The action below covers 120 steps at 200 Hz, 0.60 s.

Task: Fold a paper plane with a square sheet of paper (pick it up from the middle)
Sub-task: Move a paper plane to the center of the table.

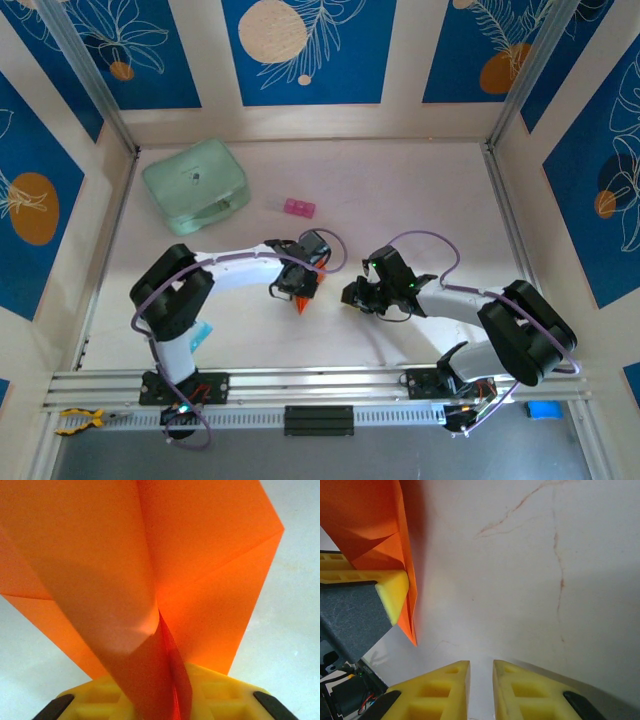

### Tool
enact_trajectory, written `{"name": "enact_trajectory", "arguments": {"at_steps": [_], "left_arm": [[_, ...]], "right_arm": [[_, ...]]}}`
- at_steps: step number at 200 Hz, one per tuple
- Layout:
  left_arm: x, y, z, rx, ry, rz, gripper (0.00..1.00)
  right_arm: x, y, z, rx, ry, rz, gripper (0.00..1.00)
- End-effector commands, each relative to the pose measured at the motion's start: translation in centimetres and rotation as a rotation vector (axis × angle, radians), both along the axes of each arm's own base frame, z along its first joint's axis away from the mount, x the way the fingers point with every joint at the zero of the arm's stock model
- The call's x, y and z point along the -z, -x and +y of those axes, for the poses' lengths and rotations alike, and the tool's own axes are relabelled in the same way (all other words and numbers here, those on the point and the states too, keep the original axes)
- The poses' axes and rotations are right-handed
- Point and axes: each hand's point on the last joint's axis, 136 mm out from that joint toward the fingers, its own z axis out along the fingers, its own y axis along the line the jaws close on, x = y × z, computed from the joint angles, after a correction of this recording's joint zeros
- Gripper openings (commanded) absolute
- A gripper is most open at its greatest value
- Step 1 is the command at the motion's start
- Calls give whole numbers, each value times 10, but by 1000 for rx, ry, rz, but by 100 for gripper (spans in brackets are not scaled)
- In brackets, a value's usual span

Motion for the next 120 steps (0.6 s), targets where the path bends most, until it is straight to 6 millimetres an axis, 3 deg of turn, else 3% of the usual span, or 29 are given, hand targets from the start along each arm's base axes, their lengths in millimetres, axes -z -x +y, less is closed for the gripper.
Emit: {"name": "enact_trajectory", "arguments": {"at_steps": [1, 61, 120], "left_arm": [[10, 5, 8, 16, -81, 16, 26], [21, 10, 5, -11, -121, 27, 30], [22, 11, -1, -43, -118, 32, 35]], "right_arm": [[-9, -4, 1, 7, -6, -27, 21], [-10, -3, -18, 67, 10, -43, 22], [-11, 0, -23, 66, 2, -49, 22]]}}
